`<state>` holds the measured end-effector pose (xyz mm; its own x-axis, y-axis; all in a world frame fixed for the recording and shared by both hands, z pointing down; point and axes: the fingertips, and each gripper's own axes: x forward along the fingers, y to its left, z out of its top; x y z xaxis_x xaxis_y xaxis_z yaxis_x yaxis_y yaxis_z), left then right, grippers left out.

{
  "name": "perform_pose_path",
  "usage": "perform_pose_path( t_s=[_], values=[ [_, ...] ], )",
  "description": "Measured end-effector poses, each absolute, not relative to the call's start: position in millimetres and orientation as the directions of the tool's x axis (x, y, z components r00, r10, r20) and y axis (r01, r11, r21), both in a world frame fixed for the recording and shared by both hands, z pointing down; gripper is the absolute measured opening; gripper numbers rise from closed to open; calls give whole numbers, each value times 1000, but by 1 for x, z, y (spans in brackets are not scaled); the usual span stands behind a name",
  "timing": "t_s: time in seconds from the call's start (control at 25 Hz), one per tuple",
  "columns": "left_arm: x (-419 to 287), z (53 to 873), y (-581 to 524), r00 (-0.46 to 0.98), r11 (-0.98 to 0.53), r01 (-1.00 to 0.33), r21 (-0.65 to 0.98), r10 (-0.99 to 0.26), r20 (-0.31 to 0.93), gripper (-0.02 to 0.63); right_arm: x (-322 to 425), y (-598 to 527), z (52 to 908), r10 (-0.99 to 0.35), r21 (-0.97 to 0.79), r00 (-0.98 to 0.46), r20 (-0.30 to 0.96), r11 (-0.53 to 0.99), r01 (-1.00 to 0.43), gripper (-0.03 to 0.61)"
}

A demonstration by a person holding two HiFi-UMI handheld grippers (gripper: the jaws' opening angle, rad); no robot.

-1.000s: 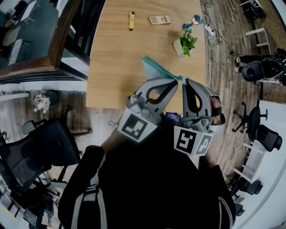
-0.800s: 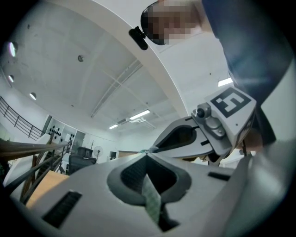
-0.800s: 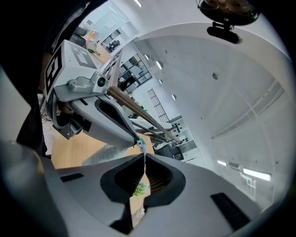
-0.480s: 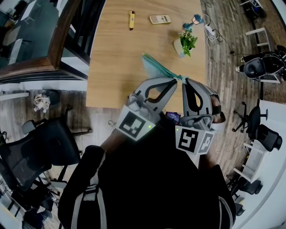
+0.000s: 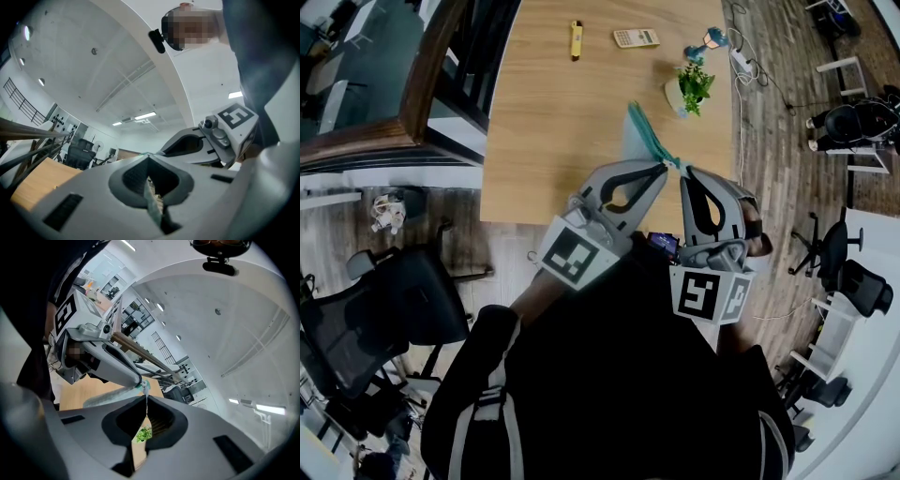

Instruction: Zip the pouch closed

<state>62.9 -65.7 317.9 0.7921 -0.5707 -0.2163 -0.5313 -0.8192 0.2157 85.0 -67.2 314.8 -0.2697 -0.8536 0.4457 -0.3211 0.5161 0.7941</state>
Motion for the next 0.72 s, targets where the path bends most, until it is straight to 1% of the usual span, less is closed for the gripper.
perform_pose_path(
  t_s=[0.24, 0.36, 0.56, 0.72],
  values=[
    [62, 316, -64, 792, -823, -518, 232, -565, -232, 0, 85, -64, 314, -849, 786, -277, 451, 524, -328, 18],
    [60, 312, -62, 785, -820, -489, 299, -562, -259, 0, 84, -62, 311, -856, 810, -277, 436, 507, -294, 18],
    [56, 307, -63, 790, -817, -414, 402, -542, -287, 0, 79, -55, 305, -849, 814, -307, 429, 511, -277, 17],
    [55, 307, -64, 793, -821, -397, 410, -532, -297, 0, 77, -53, 306, -824, 770, -344, 449, 553, -319, 15]
  ],
)
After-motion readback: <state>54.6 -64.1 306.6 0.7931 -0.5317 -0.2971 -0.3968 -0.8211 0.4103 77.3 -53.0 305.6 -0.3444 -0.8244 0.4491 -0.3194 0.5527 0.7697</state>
